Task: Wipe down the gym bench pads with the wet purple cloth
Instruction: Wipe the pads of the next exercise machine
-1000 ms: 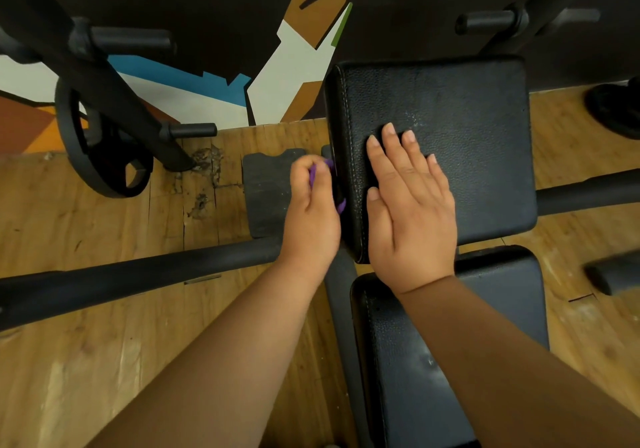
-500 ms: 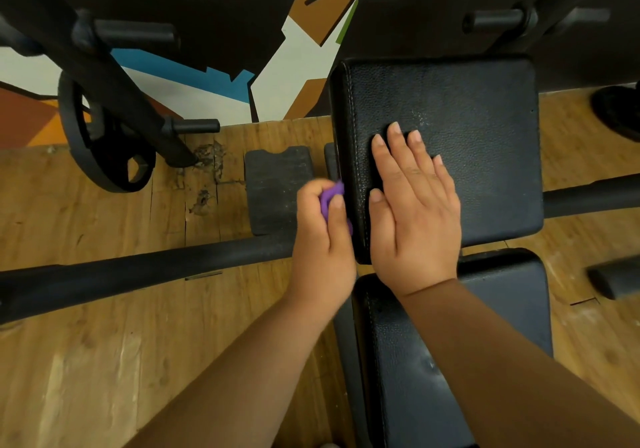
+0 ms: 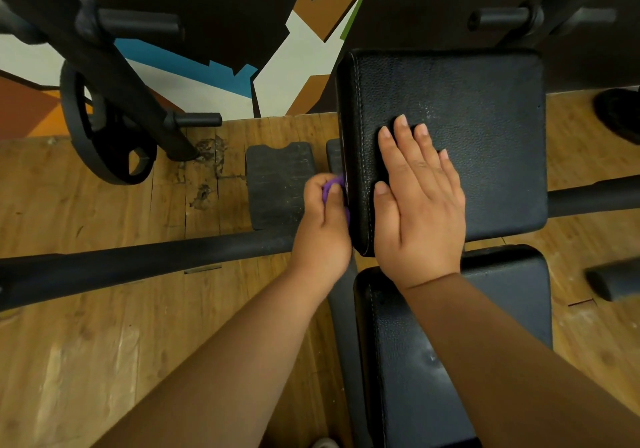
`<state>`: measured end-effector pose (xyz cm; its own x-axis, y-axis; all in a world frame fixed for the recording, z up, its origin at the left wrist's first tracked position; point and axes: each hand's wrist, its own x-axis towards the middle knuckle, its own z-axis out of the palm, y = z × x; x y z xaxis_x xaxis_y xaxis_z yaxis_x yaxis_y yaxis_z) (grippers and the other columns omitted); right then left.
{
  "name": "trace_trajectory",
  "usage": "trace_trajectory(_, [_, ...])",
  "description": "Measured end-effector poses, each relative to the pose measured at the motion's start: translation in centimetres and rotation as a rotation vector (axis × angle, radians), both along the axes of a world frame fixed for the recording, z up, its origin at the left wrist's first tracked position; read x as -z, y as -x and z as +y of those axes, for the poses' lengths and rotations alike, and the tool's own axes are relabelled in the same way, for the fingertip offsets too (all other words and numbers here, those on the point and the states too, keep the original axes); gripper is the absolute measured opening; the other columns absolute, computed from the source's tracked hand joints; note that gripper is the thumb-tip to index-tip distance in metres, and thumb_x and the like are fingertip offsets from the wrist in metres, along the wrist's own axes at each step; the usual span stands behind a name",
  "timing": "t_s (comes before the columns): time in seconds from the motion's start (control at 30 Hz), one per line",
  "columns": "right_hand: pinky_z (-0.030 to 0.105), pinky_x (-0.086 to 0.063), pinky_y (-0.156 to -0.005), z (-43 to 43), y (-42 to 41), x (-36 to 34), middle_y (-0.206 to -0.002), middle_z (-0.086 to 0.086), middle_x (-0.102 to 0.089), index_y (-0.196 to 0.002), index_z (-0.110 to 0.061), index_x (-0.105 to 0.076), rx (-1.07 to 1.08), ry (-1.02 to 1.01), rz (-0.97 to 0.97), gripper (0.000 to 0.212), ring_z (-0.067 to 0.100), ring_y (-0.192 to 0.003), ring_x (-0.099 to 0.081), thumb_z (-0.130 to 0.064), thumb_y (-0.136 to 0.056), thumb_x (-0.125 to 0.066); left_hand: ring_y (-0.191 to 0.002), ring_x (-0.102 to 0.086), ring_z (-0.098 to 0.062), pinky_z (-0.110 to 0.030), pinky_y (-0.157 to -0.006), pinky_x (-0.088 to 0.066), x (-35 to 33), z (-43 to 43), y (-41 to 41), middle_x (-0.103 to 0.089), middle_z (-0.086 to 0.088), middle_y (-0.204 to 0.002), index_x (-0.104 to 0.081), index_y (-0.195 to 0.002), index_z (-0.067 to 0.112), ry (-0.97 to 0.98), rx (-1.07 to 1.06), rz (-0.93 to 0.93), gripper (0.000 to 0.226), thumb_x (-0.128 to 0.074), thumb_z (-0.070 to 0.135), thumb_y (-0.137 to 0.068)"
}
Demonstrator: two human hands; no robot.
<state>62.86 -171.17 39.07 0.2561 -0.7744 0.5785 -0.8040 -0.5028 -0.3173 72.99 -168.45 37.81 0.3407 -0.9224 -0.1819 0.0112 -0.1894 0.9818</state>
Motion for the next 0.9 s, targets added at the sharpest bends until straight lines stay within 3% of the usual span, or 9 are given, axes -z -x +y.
trace_trajectory(0.1, [0.037,-0.016,-0.12,0.0,0.1,0.0,-0.152,0.006,-0.038,-0.144,-0.013,-0.043,0.0,0.0,0.002,0.051,0.019,-0.144,-0.027,-0.024,-0.095,-0.035,-0.06,-0.056,0.009,-0.023,-0.061,-0.042,0.0,-1.1,0.3,-0.061,0.011,-0.079,-0.049,-0.095,0.038,-0.051,-0.048,0.115,0.023,-0.028,0.039,-0.105])
trace_trajectory(0.27, [0.038,-0.017,-0.12,0.0,0.1,-0.1,-0.152,0.005,-0.038,-0.144,-0.013,-0.043,0.004,-0.009,0.006,0.052,0.019,-0.144,-0.027,-0.025,-0.094,-0.035,-0.074,-0.053,0.011,-0.009,-0.066,-0.043,-0.2,3.4,0.9,-0.057,0.01,-0.089,-0.045,-0.102,0.037,0.058,0.036,-0.031,0.015,-0.032,0.028,-0.104])
trace_trajectory(0.4, [0.036,-0.013,-0.12,0.1,0.3,-0.4,-0.153,0.005,-0.036,-0.145,-0.014,-0.041,-0.012,-0.045,0.021,0.053,0.02,-0.145,-0.025,-0.029,-0.094,-0.036,-0.09,-0.052,0.011,-0.003,-0.075,-0.038,-1.3,1.9,0.4,-0.052,0.016,-0.101,-0.041,-0.106,0.036,0.21,-0.025,-0.224,0.014,-0.037,0.023,-0.103])
trace_trajectory(0.53, [0.034,-0.008,-0.121,0.6,1.4,-0.4,-0.157,0.004,-0.027,-0.149,-0.016,-0.033,-0.065,-0.088,0.104,0.053,0.017,-0.147,-0.017,-0.03,-0.098,-0.035,-0.093,-0.053,-0.003,-0.002,-0.074,-0.038,-1.7,-0.8,0.6,-0.053,0.001,-0.112,-0.042,-0.111,0.026,0.205,-0.125,-0.191,0.009,-0.039,0.023,-0.103])
trace_trajectory(0.7, [0.034,-0.008,-0.121,1.7,2.9,0.8,-0.158,0.002,-0.021,-0.15,-0.018,-0.029,-0.071,-0.082,0.175,0.052,0.015,-0.148,-0.012,-0.033,-0.101,-0.032,-0.104,-0.042,0.013,-0.002,-0.089,-0.031,0.4,3.6,2.5,-0.046,0.001,-0.115,-0.046,-0.118,0.018,0.356,-0.111,-0.393,0.02,-0.046,0.024,-0.099])
trace_trajectory(0.9, [0.036,-0.011,-0.121,1.8,2.6,1.1,-0.158,0.005,-0.025,-0.15,-0.017,-0.03,-0.044,-0.056,0.177,0.052,0.018,-0.147,-0.016,-0.032,-0.101,-0.031,-0.096,-0.046,0.012,-0.001,-0.083,-0.033,0.0,1.7,2.1,-0.049,0.0,-0.113,-0.043,-0.111,0.026,0.265,-0.179,-0.269,0.014,-0.046,0.018,-0.1])
